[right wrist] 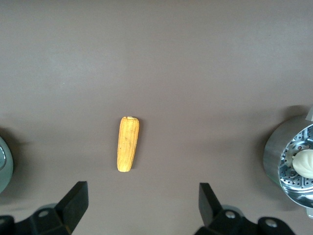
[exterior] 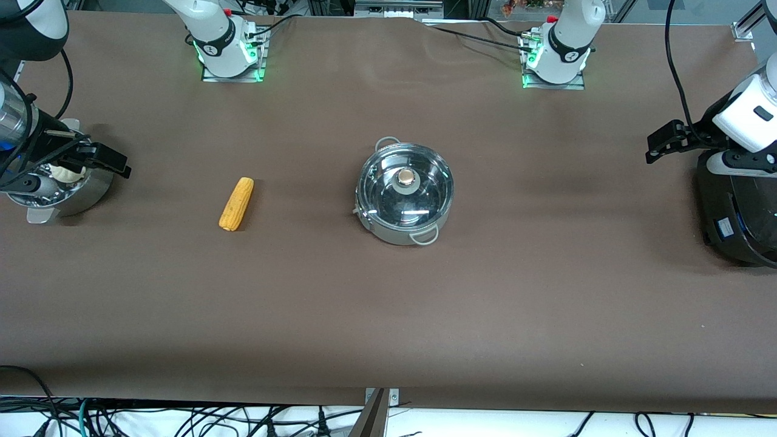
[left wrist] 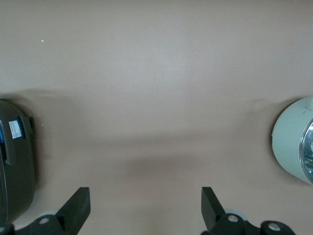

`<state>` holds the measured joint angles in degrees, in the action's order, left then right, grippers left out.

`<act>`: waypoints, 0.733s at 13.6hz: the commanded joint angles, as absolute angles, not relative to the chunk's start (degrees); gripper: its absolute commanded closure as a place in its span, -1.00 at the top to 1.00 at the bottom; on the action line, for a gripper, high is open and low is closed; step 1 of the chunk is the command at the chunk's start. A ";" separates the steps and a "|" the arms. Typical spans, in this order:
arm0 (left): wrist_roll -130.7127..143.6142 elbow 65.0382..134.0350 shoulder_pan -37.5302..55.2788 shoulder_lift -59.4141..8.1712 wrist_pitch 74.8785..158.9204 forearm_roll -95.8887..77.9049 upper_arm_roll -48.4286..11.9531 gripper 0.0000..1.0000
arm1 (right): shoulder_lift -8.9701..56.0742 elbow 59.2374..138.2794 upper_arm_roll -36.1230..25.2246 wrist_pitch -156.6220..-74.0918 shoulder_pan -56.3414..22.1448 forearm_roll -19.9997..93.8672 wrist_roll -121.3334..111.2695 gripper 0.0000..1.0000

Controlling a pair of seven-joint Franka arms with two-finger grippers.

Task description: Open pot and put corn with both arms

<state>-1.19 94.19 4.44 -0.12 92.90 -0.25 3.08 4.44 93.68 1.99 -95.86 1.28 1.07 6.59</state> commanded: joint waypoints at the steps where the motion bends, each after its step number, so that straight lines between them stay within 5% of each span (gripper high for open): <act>1: -1.93 91.93 4.04 -1.05 91.32 -0.26 2.81 1.00 | 4.92 92.37 2.37 -95.53 1.76 1.49 7.03 1.00; 10: -2.02 91.23 4.13 -1.23 90.88 -0.44 2.72 1.00 | 4.92 92.37 2.20 -95.36 1.85 1.41 7.03 1.00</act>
